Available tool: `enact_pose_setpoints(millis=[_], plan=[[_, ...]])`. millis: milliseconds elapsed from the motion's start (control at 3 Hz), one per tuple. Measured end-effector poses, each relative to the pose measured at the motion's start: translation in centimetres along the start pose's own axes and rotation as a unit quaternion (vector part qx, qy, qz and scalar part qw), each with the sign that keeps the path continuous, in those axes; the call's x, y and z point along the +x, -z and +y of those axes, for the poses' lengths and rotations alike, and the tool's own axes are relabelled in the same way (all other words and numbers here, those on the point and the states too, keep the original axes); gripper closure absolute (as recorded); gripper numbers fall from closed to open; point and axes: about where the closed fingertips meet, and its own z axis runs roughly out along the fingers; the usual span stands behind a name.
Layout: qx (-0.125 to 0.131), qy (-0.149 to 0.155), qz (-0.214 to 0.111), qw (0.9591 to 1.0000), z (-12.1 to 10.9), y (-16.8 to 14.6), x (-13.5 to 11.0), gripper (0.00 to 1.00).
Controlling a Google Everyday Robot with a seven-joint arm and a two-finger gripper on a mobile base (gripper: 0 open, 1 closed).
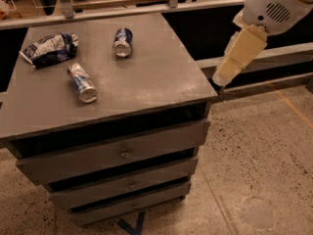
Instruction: Place redbull can upright
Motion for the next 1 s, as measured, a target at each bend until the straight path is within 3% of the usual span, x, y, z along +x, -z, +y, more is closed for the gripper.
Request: enact_pose_setpoints(millis=[333, 667, 1000], plan=[[-0.023, -0.049, 0.009, 0.9985, -0.5, -2.2, -2.8, 0.00], [-0.052, -0.128, 0.000, 0.9904, -1.0, -4.8, -5.4, 0.00], [-0.053, -0.172, 0.001, 0.9836, -0.9, -5.0, -5.6, 0.00]])
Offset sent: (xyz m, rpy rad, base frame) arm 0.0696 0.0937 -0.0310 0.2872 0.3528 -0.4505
